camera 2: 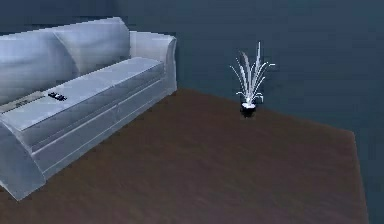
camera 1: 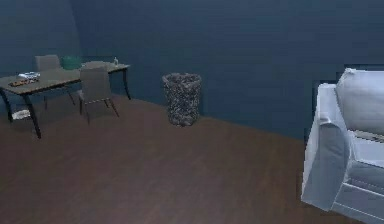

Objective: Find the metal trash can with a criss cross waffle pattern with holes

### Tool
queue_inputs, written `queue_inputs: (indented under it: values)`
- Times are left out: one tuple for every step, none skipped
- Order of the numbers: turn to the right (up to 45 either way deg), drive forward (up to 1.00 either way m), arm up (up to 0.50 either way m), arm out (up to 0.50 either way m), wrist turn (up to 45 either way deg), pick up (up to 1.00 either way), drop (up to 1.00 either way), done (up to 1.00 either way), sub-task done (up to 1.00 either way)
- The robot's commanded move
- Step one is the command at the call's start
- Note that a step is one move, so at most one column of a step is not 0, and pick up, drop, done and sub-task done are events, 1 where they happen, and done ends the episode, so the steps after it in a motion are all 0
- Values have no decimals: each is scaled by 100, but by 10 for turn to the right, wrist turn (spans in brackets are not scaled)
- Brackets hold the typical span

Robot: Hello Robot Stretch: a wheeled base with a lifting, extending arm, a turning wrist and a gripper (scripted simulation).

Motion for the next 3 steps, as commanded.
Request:
queue_inputs:
  values:
    - [0,100,0,0,0,0,0,0,0]
    - [0,75,0,0,0,0,0,0,0]
    - [0,0,0,0,0,0,0,100,0]
